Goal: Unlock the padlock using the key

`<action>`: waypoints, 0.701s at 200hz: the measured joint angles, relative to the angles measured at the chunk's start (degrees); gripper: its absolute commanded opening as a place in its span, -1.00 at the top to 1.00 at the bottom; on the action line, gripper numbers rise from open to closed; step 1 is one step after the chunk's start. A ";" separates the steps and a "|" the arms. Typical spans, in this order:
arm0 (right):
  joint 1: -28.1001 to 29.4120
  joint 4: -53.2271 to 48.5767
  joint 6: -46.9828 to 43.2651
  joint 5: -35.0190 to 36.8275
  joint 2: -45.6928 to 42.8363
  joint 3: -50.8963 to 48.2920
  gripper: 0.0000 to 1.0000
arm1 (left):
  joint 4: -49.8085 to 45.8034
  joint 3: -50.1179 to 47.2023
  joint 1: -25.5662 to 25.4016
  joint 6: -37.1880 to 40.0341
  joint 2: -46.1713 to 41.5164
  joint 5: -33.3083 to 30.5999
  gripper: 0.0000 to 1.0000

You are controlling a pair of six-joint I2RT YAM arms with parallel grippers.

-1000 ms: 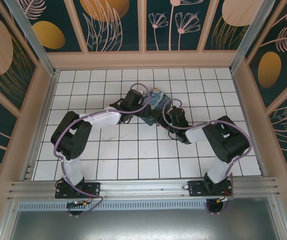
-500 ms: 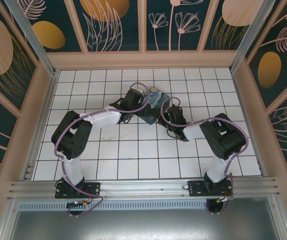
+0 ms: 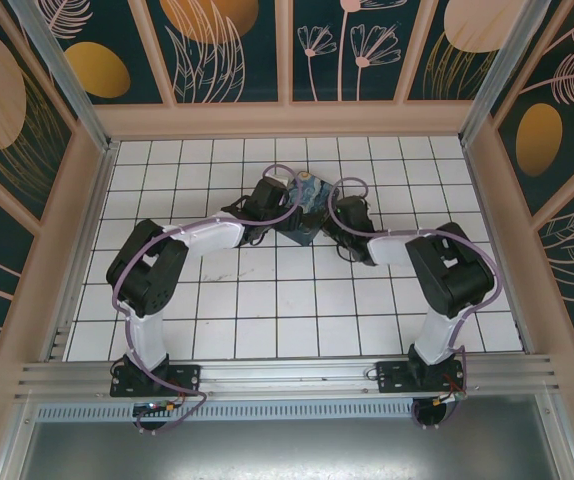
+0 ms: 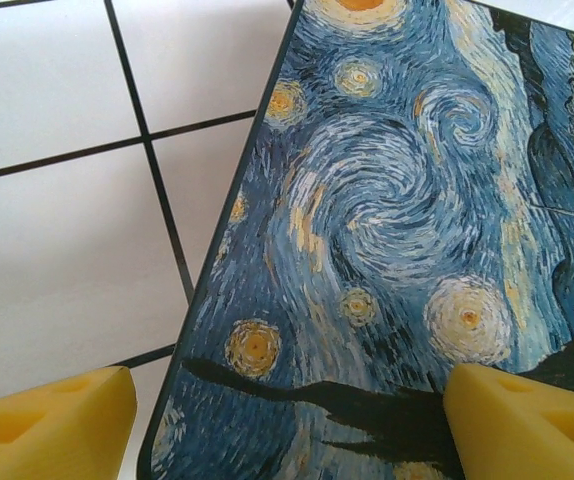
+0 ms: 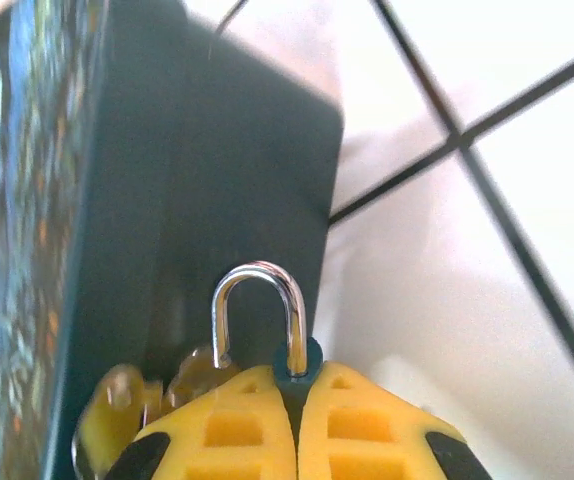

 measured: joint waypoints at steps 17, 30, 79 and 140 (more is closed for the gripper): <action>-1.44 -2.86 -0.02 1.44 0.00 2.27 1.00 | -0.02 0.07 0.00 0.00 0.00 0.04 -0.60; -2.14 -3.69 -0.02 2.40 0.00 2.78 1.00 | -0.02 0.07 0.00 0.00 0.00 0.13 -0.61; -0.83 -4.35 0.26 2.19 -5.95 -5.42 1.00 | -0.87 0.52 0.04 0.02 -0.02 0.13 -0.76; 12.79 -4.87 0.46 -0.68 -19.61 -12.70 1.00 | -7.78 2.40 0.22 0.07 -1.49 0.63 -0.97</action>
